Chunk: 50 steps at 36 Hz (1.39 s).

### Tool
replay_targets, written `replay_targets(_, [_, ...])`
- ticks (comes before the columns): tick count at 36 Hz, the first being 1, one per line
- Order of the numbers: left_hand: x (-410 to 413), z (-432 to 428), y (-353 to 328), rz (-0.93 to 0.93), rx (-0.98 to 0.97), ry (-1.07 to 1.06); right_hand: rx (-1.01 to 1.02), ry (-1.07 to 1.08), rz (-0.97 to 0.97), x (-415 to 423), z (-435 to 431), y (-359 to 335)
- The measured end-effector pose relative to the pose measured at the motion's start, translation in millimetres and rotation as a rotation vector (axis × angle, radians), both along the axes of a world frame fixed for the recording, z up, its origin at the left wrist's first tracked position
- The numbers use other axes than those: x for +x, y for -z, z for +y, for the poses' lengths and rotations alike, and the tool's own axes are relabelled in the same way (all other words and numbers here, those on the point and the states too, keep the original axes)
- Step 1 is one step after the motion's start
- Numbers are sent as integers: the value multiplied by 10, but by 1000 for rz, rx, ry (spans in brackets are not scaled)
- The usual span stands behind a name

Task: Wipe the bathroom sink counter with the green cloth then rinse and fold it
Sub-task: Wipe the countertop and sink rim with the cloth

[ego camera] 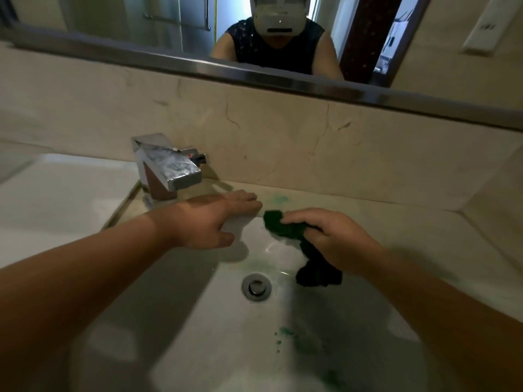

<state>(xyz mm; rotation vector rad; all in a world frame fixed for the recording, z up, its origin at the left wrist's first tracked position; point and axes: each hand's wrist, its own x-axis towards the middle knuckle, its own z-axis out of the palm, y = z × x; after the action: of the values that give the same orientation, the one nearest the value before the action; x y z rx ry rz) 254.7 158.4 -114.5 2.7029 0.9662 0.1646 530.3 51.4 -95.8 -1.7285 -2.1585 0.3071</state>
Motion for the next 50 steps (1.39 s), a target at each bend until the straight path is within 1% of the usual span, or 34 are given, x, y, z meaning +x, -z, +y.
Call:
replay_targets(1, [-33,-28,-11,-10,-5,-4,13,-5,28,-5,-37,-109])
replay_targets(3, [-134,-71,-29,-9,23,-25,130,11,27,101,-51,-318])
replay_targets(6, [-297,-64,-52,80,141,-21,259,46,-32,250,71,-614])
replay_targets(8, [-362,-45,-40,133,147,-20,317,46,-118,319,243,-674])
replay_targets(10, [-391,-43,2,178,126,-39,331,64,-293,366,380,-600])
replay_targets(12, [-400,-40,40,164,131,-51,275,151,-448,404,436,-377])
replay_targets(13, [-399,-34,46,146,125,-51,207,197,-460,406,430,-251])
replay_targets(15, [-399,-11,44,124,106,-47,108,269,-356,382,432,-37])
replay_targets(16, [-398,-3,40,119,99,-47,101,287,-301,378,468,41])
replay_targets(18, [-405,12,50,109,101,-47,133,297,-251,374,571,127])
replay_targets(24, [-397,27,71,95,116,-39,145,247,-181,432,724,186])
replay_targets(28, [-400,5,55,104,83,-53,145,230,-178,416,746,200])
replay_targets(32, [-385,-29,-10,120,45,-61,106,193,-126,188,819,188])
replay_targets(36, [-378,-46,-30,114,35,-76,74,145,-141,-46,913,156])
replay_targets(38, [-382,-46,-22,111,42,-78,-1,106,-153,-33,840,38])
replay_targets(41, [-387,-41,-18,121,57,-67,-223,-100,-181,-22,585,-307])
replay_targets(43, [-389,-38,-24,138,67,-57,-283,-189,-175,-27,433,-513])
replay_targets(45, [-393,-39,-43,156,64,-43,-213,-154,-116,13,329,-669])
replay_targets(48, [-395,-63,-77,200,70,-30,20,-69,17,130,278,-816])
replay_targets(50, [-401,-103,-90,239,73,-25,104,-31,28,215,340,-783])
